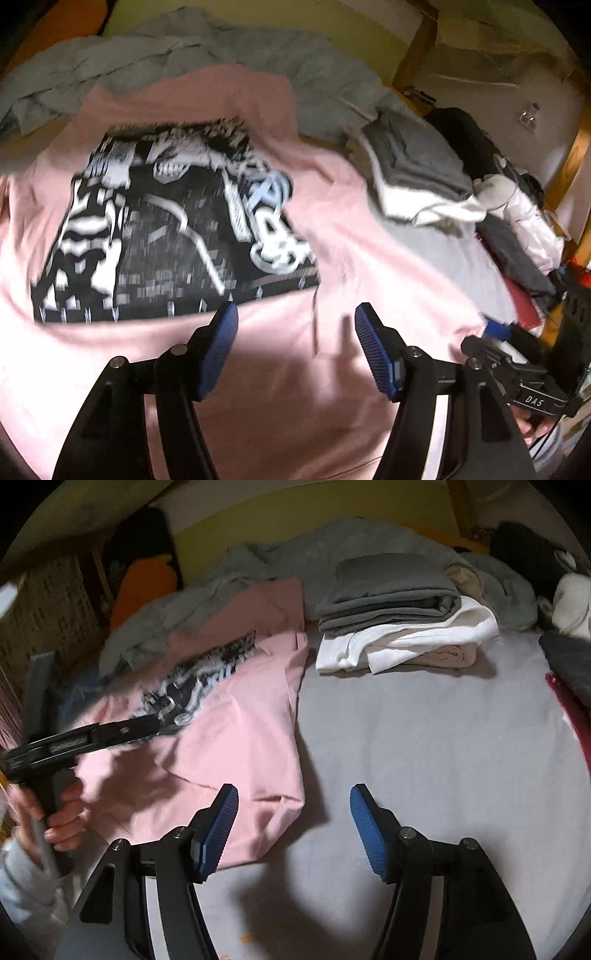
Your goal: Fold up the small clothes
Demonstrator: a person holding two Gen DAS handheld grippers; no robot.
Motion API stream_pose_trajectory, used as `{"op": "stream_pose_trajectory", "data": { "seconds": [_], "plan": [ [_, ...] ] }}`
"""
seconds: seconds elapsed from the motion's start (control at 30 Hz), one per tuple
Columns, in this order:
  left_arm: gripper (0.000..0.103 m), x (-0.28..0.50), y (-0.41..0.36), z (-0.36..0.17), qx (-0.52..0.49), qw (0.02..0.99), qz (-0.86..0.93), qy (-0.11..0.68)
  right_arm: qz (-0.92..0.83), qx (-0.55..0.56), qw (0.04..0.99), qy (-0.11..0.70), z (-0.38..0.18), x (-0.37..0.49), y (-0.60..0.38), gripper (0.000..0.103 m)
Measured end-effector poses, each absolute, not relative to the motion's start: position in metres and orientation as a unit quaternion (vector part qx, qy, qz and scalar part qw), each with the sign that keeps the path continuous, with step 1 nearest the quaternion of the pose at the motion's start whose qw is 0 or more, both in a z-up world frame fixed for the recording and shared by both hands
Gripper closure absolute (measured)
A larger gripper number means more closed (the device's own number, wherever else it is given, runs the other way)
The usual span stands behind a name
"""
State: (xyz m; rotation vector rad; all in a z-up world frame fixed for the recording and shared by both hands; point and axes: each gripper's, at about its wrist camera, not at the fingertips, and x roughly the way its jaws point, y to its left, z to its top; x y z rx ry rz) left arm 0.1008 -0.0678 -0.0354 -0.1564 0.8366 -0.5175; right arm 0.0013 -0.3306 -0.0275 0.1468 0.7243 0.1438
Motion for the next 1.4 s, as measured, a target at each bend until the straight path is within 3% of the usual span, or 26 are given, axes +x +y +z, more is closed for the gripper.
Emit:
{"op": "stream_pose_trajectory", "data": {
  "seconds": [0.1,0.17,0.3,0.5,0.57,0.63,0.8,0.9,1.0,1.4],
  "plan": [
    [0.041,0.096,-0.071,-0.047,-0.068,0.883,-0.241,0.396,0.035,0.005,0.925,0.378,-0.039,0.010,-0.317,0.039],
    [0.048,0.100,-0.068,-0.048,-0.082,0.882,-0.230,0.404,0.004,-0.021,0.926,0.377,-0.044,0.012,-0.312,0.039],
    [0.048,0.092,-0.073,-0.049,-0.052,0.888,-0.235,0.392,-0.055,-0.032,0.928,0.367,-0.047,0.017,-0.315,0.039],
    [0.037,0.091,-0.077,-0.050,-0.039,0.885,-0.249,0.391,-0.093,-0.005,0.932,0.350,-0.042,0.013,-0.331,0.039],
    [0.026,0.093,-0.076,-0.050,-0.050,0.876,-0.273,0.394,-0.089,0.039,0.930,0.355,-0.042,0.012,-0.348,0.039],
    [0.021,0.094,-0.076,-0.050,-0.054,0.870,-0.290,0.396,-0.074,0.078,0.925,0.365,-0.043,0.015,-0.362,0.039],
    [0.021,0.087,-0.088,-0.050,-0.016,0.875,-0.279,0.395,-0.100,0.007,0.930,0.354,-0.038,0.011,-0.344,0.039],
    [0.020,0.078,-0.100,-0.051,0.026,0.878,-0.274,0.391,-0.092,0.034,0.925,0.367,-0.039,0.007,-0.351,0.039],
    [0.012,0.061,-0.110,-0.052,0.057,0.866,-0.320,0.380,-0.080,0.068,0.921,0.376,-0.038,0.003,-0.361,0.039],
    [0.027,0.015,-0.126,-0.055,0.097,0.914,-0.215,0.329,-0.104,0.048,0.932,0.345,-0.022,-0.018,-0.361,0.039]
  ]
}}
